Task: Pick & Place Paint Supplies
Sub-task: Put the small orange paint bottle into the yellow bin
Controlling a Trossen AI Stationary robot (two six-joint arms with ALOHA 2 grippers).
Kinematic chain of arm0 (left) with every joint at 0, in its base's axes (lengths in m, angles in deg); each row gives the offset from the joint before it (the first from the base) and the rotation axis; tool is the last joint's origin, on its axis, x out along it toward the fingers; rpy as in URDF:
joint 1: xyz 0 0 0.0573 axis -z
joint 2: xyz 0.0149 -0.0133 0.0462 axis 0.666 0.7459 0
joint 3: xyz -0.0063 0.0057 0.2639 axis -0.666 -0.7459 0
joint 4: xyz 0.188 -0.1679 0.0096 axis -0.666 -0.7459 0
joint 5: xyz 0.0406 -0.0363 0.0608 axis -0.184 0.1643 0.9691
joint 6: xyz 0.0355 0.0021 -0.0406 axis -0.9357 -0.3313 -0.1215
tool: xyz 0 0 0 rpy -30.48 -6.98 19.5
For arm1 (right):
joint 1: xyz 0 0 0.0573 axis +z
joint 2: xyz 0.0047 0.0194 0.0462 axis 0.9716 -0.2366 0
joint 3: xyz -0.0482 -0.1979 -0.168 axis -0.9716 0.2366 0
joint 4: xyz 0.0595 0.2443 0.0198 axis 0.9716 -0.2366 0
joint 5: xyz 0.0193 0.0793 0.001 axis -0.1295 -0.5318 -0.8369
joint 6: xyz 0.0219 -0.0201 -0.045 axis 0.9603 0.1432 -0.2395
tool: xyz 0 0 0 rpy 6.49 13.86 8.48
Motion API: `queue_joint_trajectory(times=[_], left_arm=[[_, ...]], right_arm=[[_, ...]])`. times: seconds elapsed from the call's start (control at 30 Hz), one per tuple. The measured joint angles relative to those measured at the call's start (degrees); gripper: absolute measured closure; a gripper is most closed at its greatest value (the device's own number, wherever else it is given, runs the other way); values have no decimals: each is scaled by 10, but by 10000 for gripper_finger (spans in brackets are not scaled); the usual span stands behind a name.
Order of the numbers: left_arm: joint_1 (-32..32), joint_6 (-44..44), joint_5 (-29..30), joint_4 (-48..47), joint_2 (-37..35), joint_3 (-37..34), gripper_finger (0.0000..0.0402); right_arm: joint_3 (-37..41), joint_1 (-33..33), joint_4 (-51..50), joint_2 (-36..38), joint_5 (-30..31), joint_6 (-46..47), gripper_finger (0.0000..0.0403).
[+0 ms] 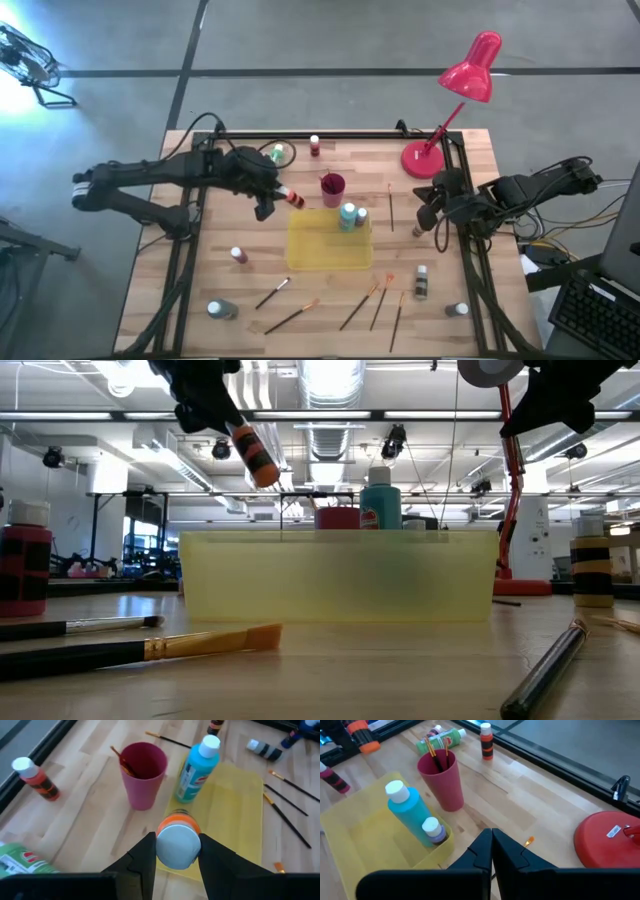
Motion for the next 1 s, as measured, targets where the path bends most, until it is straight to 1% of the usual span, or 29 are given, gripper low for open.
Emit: queue_joint_trajectory(times=[0.13, 0.33, 0.8, 1.0], left_arm=[[12, 0, 1, 13, 15, 0, 278], [31, -8, 0, 65, 50, 1, 278], [66, -80, 5, 56, 213, 86, 278], [65, -92, 42, 45, 254, 106, 278]], right_arm=[[0, 0, 0, -2, 0, -1, 394], [2, 0, 0, -7, 0, -2, 394], [4, 0, 0, -13, -2, -2, 394], [8, 0, -1, -13, -2, -2, 394]])
